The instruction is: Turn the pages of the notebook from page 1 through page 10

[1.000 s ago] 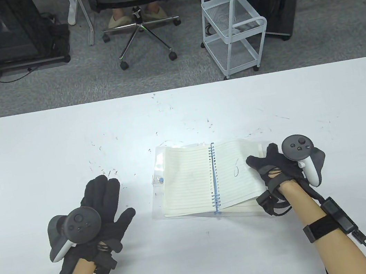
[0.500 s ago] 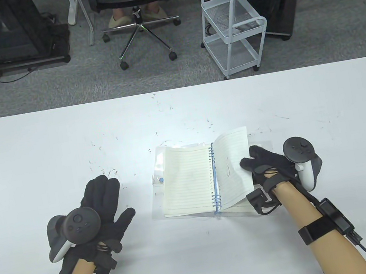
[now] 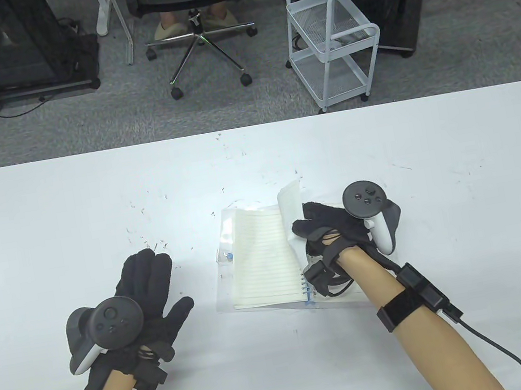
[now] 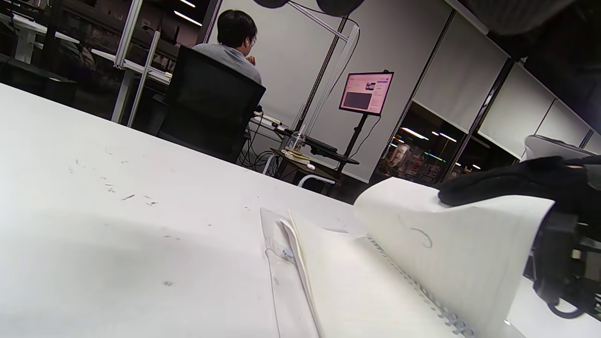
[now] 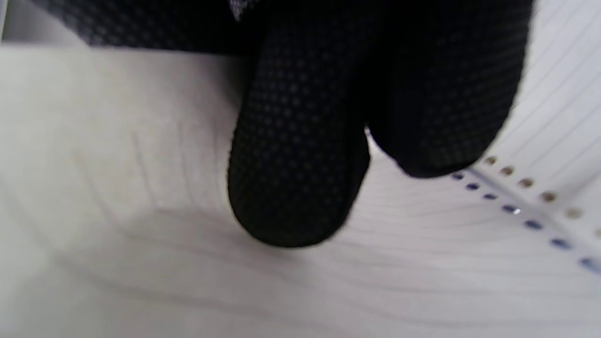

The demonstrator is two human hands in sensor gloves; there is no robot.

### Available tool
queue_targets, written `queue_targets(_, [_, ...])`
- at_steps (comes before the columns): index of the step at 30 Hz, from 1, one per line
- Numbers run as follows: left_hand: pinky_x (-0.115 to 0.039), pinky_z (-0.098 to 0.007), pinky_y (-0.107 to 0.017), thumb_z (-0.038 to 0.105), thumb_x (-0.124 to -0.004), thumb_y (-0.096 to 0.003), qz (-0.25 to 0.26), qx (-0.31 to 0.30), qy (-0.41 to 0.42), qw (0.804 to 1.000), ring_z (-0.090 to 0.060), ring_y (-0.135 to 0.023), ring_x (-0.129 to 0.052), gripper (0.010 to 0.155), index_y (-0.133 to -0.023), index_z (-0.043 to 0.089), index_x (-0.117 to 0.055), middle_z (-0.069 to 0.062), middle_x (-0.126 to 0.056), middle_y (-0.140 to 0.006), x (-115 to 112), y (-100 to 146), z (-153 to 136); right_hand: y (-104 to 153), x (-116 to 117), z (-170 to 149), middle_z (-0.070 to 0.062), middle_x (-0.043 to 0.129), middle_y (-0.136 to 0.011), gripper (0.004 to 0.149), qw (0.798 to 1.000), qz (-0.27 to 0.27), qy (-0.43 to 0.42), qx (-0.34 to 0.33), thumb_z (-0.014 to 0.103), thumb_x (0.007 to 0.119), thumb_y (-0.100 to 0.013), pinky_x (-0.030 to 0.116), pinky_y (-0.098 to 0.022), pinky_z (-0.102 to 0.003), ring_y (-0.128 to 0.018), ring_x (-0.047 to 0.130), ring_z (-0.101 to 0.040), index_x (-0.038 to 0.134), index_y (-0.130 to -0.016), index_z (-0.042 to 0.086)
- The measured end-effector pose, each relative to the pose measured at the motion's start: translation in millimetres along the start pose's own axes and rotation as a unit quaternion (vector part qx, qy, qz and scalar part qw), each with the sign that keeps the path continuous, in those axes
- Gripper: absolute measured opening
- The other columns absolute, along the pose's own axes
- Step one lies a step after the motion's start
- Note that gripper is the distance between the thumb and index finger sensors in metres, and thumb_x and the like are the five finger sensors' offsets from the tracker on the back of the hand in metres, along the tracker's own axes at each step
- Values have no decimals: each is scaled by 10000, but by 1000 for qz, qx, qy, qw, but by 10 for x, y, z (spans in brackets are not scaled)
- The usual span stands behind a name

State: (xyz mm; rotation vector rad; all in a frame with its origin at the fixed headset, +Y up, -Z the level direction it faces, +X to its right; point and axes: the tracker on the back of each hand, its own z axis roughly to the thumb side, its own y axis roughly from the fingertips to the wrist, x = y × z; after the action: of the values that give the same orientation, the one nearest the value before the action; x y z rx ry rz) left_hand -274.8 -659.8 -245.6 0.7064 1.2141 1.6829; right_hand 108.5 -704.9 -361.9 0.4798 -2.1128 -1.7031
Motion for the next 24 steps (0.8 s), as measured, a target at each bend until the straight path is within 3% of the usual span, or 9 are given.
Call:
queue_targets(13, [-403, -701, -742, 682, -649, -446, -4, -2, -2, 1000, -501, -1134, -260, 876, -1134, 211, -382, -133, -274, -1187, -1, -2, 15, -229, 621, -3, -98, 1045, -569, 580, 994, 47, 86, 39, 312, 930, -416, 965, -243, -352, -263, 1146, -85, 681, -852, 23])
queue_targets(20, [-403, -702, -741, 681, -650, -446, -5, -2, -2, 1000, -502, -1133, -260, 876, -1135, 210, -383, -133, -276, -1186, 2, -4, 22, -253, 774, -18, -109, 1043, -583, 574, 990, 63, 119, 43, 314, 926, -417, 963, -252, -353, -279, 1149, -94, 686, -851, 26])
queue_targets(24, [-404, -702, -741, 681, -651, -446, -4, -2, -2, 1000, -502, -1134, -260, 875, -1134, 211, -384, -135, -277, -1186, 5, -3, 24, -248, 825, -50, -162, 987, -676, 589, 986, 99, 127, 45, 327, 898, -436, 957, -281, -365, -335, 1147, -123, 647, -875, 25])
